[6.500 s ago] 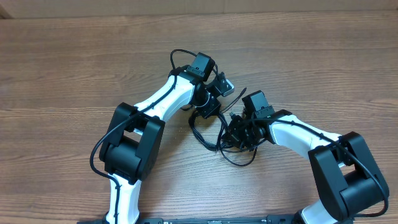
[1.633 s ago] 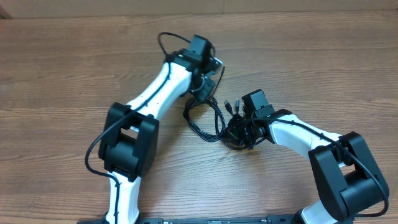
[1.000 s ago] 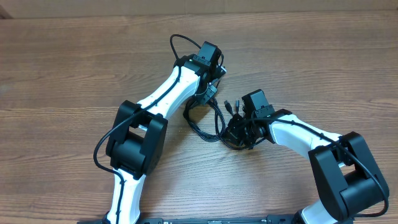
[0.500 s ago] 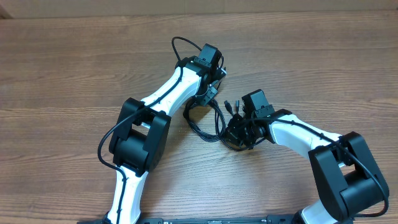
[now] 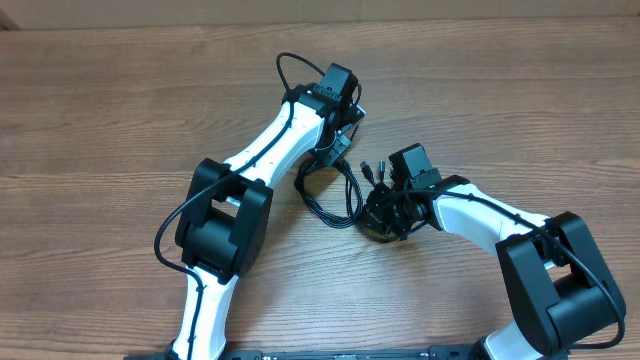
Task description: Untangle cables
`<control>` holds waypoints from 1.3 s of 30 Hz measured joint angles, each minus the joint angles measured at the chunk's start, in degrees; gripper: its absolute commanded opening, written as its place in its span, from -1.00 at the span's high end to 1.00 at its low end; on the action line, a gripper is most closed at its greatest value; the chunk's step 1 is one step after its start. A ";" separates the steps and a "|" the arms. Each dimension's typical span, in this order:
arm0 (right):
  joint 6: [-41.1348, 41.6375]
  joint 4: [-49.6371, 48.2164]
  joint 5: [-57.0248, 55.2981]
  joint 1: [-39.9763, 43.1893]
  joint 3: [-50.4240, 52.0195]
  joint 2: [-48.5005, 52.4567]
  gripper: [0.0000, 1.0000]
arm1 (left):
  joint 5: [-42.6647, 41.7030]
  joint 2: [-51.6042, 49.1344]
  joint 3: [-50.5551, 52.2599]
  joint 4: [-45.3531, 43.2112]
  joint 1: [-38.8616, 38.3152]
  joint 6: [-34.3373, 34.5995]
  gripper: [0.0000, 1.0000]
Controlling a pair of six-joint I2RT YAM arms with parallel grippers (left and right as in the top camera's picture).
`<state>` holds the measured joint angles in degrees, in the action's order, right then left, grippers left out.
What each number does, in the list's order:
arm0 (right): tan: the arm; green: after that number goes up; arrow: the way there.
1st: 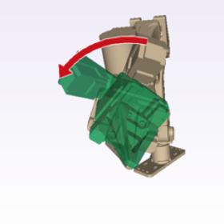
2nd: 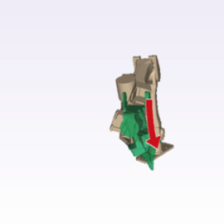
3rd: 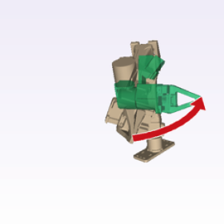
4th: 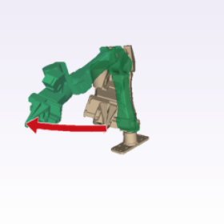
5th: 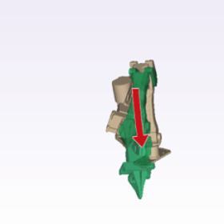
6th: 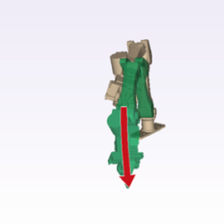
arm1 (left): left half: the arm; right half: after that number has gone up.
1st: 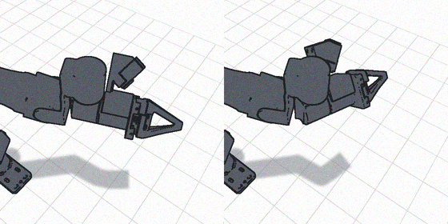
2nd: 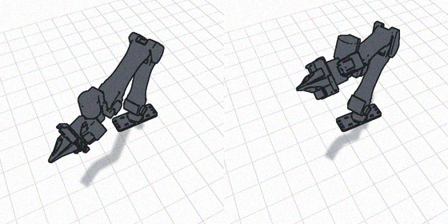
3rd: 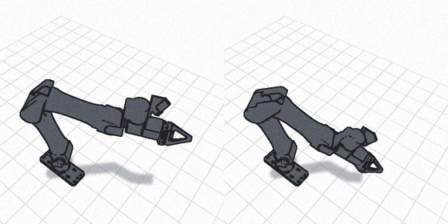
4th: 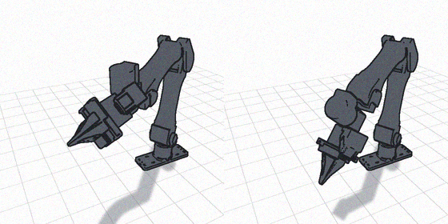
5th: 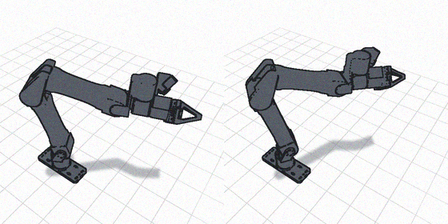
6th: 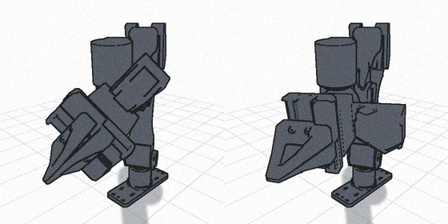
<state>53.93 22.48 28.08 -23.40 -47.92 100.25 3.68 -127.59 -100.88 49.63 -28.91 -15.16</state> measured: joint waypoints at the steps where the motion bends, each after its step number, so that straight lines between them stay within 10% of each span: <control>1: 0.02 -0.02 0.00 0.00 0.00 0.02 0.92 | 0.00 0.00 0.00 0.00 -0.11 0.02 0.33; 39: 0.02 0.02 0.00 0.00 0.00 0.00 0.91 | -2.01 0.00 0.00 -5.18 -1.46 1.70 0.32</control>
<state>53.95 22.50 28.08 -23.40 -47.92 100.25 1.67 -127.59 -100.88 44.45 -30.37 -13.45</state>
